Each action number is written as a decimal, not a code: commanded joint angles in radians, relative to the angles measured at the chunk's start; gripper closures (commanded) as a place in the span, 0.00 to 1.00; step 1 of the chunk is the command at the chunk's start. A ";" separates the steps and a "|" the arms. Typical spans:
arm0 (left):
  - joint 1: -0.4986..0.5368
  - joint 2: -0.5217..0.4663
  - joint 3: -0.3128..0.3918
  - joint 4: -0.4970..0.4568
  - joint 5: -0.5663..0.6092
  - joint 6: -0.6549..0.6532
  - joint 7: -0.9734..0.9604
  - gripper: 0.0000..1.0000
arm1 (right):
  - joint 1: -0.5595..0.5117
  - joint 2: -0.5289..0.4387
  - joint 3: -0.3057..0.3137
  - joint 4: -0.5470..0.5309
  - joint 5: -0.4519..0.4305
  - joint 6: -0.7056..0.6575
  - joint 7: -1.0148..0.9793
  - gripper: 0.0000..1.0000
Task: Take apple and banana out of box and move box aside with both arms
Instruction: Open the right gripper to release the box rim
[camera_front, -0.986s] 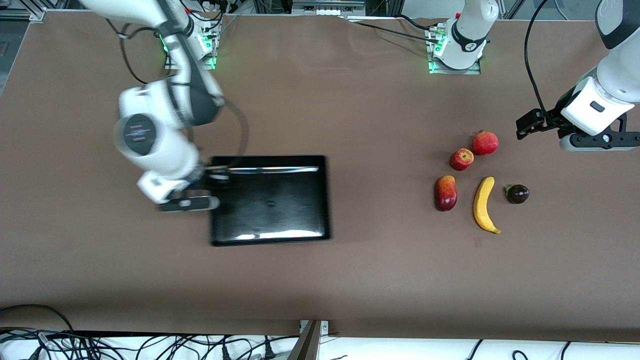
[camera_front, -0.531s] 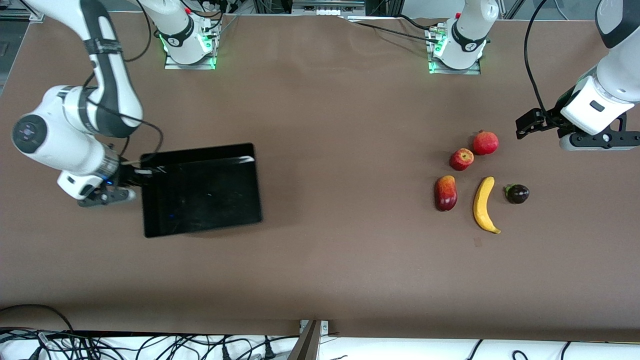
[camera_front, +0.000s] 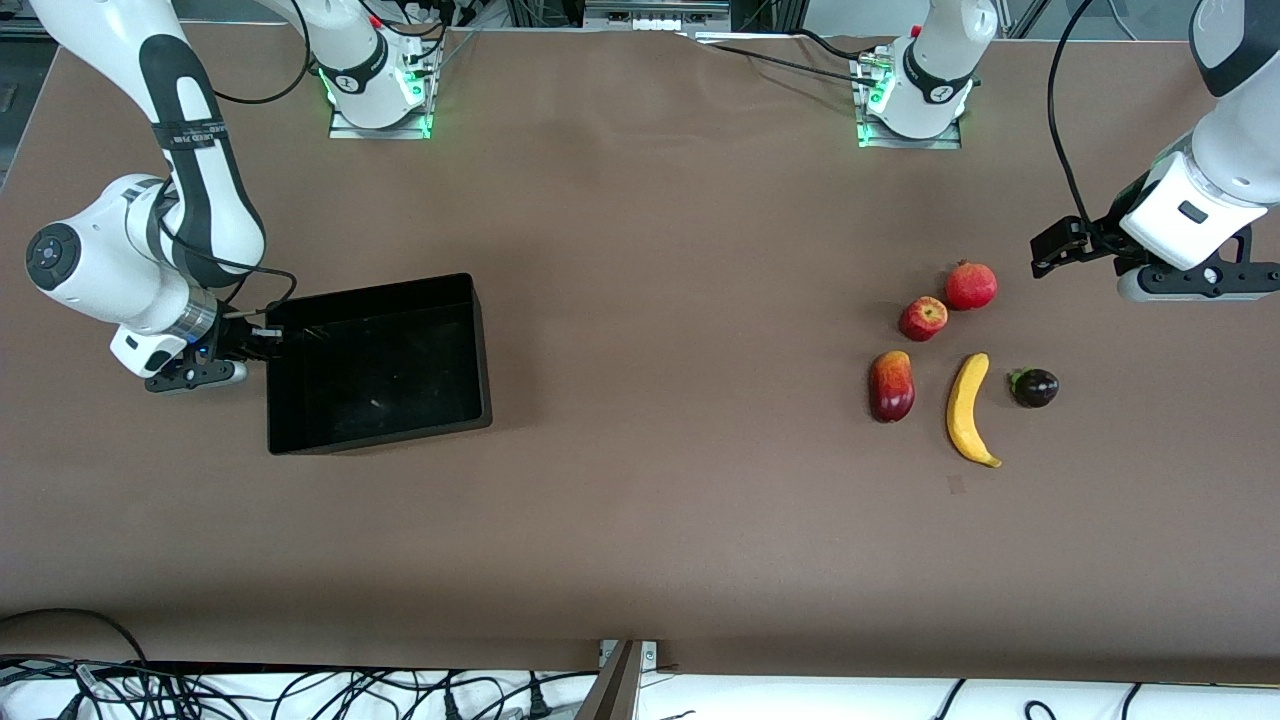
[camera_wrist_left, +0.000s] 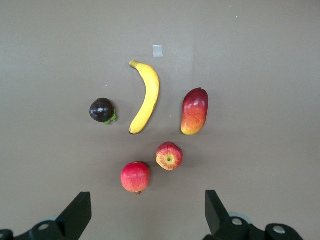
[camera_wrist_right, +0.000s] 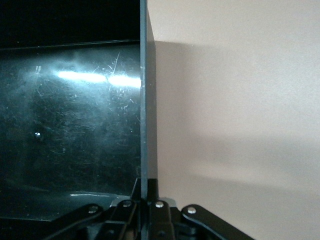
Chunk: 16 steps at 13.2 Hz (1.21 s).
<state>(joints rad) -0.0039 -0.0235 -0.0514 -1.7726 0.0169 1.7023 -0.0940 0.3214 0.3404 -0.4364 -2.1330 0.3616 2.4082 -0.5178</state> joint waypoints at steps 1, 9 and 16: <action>-0.004 0.010 0.001 0.028 -0.020 -0.027 -0.010 0.00 | -0.009 0.002 0.007 -0.013 0.028 0.026 -0.018 0.94; -0.004 0.010 -0.027 0.028 -0.015 -0.046 -0.020 0.00 | 0.033 -0.061 0.010 0.239 -0.076 -0.281 0.043 0.00; 0.001 0.013 -0.048 0.028 -0.015 -0.046 -0.020 0.00 | 0.134 -0.283 0.025 0.389 -0.248 -0.644 0.298 0.00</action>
<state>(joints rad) -0.0064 -0.0221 -0.0973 -1.7723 0.0165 1.6810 -0.1091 0.4280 0.1604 -0.4174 -1.7288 0.1517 1.8457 -0.3041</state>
